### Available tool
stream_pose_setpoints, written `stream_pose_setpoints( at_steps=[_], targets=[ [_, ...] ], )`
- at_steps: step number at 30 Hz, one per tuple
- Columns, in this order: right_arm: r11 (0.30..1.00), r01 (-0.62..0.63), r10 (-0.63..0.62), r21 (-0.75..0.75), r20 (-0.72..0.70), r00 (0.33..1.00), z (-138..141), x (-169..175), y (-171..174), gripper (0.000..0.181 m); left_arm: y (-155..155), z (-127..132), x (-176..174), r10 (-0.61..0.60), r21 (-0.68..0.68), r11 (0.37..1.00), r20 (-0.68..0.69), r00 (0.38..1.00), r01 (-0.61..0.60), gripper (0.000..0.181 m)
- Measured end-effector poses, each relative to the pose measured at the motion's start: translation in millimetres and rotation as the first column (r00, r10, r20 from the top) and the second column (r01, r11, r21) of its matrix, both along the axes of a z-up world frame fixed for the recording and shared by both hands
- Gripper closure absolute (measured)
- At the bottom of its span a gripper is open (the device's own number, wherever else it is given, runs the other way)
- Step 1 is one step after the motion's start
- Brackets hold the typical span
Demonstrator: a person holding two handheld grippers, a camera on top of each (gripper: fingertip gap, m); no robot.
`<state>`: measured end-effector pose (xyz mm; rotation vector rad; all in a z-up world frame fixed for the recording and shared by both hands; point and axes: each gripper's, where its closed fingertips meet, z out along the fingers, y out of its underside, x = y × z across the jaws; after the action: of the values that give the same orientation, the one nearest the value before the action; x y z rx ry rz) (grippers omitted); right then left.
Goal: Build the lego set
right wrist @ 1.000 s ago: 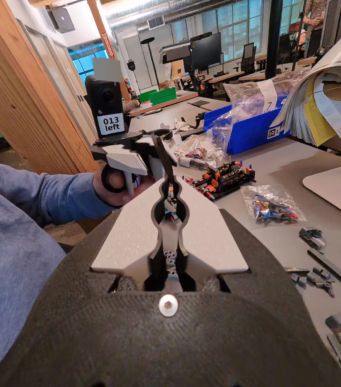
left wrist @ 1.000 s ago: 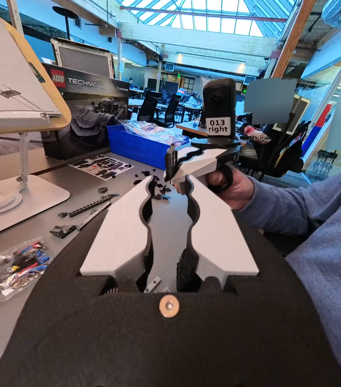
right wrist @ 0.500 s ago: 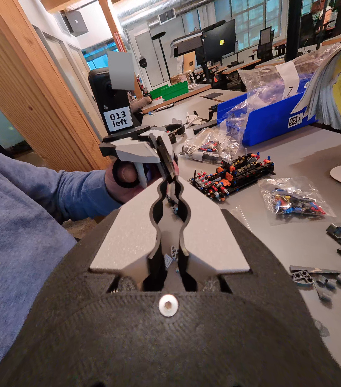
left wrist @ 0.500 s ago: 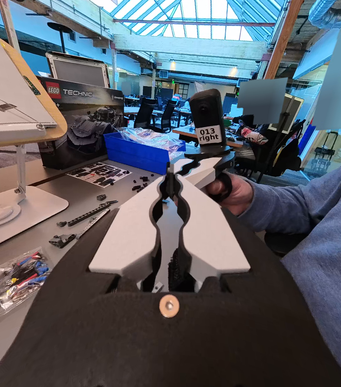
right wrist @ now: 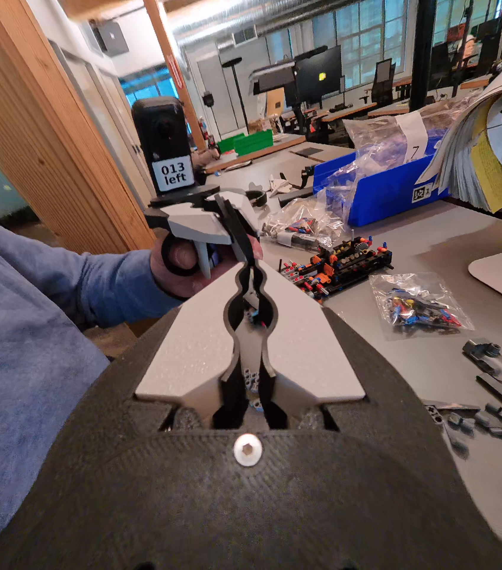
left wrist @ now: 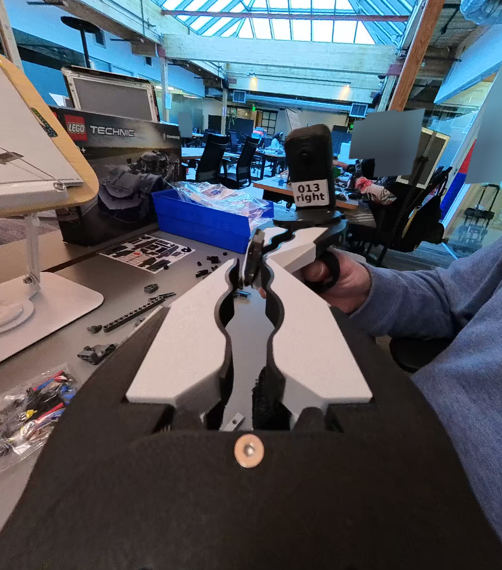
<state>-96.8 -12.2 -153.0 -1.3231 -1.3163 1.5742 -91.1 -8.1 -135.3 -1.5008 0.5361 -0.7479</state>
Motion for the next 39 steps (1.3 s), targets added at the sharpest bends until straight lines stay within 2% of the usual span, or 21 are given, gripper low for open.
stream_pose_setpoints(
  at_steps=[4,11,18,23,28,30,33,36,39],
  targets=[
    [0.998,0.004,-0.007,-0.069,-0.034,0.999,4.1,0.5,5.3,0.181,1.9,0.9,0.5,-0.002,0.004,1.0,0.032,0.999,0.002,0.172],
    [0.995,-0.013,0.009,-0.097,-0.041,0.999,1.9,-1.4,3.0,0.181,4.7,-0.2,-0.3,-0.008,-0.002,1.0,0.058,0.998,0.008,0.177],
    [1.0,0.016,-0.016,-0.003,0.058,0.998,-13.7,3.2,1.9,0.171,6.1,-0.7,-6.1,-0.011,-0.023,1.0,0.071,0.997,0.013,0.177],
    [0.986,0.074,-0.099,0.148,0.174,0.98,-37.7,32.8,4.9,0.17,1.9,-18.2,-11.3,-0.009,-0.083,0.997,0.019,1.0,0.01,0.177],
    [0.941,0.121,-0.228,0.317,0.326,0.917,-76.7,86.8,17.5,0.166,-2.8,-49.3,-0.3,-0.047,-0.165,0.986,-0.096,0.994,0.031,0.177],
    [0.913,0.208,-0.337,0.351,0.36,0.87,-86.6,118.2,42.8,0.163,-2.8,-60.0,4.9,-0.056,-0.183,0.983,-0.142,0.988,0.03,0.177],
    [0.823,0.354,-0.535,0.444,0.398,0.746,-99.4,174.8,96.2,0.165,-2.6,-69.7,14.7,-0.087,-0.211,0.976,-0.159,0.983,0.052,0.177],
    [0.77,0.434,-0.626,0.468,0.418,0.658,-102.7,216.0,133.4,0.166,-1.2,-75.8,22.6,-0.11,-0.231,0.97,-0.161,0.981,0.071,0.177],
    [0.719,0.481,-0.687,0.501,0.409,0.601,-100.1,235.2,165.0,0.17,0.8,-80.3,28.8,-0.126,-0.248,0.965,-0.165,0.978,0.083,0.178]
  ],
)
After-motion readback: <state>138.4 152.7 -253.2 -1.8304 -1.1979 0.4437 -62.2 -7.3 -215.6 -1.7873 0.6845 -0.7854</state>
